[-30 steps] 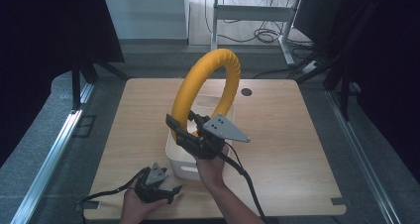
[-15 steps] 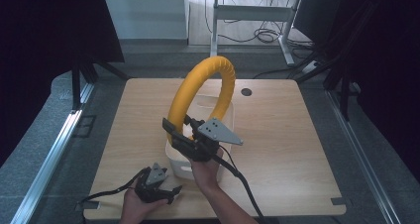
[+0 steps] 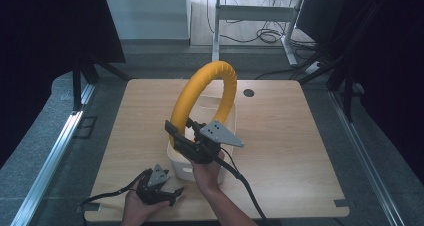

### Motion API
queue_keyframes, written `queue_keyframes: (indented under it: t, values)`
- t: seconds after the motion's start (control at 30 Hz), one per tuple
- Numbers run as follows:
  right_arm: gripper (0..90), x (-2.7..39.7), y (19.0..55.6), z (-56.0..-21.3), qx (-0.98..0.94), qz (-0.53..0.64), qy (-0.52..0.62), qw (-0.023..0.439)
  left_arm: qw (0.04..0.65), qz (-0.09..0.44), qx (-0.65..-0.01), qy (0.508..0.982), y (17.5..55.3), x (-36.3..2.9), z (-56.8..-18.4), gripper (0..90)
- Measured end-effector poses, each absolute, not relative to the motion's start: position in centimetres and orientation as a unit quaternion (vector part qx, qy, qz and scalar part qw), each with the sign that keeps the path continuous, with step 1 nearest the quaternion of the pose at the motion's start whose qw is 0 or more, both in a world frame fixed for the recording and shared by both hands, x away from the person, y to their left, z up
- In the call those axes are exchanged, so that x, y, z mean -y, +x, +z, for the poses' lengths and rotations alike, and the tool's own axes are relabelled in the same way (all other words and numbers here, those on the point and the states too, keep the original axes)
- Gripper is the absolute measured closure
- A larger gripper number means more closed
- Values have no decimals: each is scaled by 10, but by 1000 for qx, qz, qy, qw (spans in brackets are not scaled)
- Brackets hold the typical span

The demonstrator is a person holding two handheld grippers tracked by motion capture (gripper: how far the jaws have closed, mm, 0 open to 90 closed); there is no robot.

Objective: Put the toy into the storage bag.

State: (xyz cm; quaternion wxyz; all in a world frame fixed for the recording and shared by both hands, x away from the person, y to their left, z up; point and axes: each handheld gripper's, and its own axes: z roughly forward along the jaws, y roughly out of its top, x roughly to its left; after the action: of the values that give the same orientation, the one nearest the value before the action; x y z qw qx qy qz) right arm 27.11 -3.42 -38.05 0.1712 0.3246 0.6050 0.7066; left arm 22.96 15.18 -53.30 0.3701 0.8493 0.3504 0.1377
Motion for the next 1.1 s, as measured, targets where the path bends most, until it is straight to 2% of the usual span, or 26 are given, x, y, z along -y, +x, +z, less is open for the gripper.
queue_keyframes:
  t: [0.5,1.1]
  values:
    - [496,33,272,-391,-602,704,333,175,370,137,-350,850,230,-152,-533,182]
    - [493,28,269,-406,-609,696,348,157,370,137,-350,850,230,-151,-534,182]
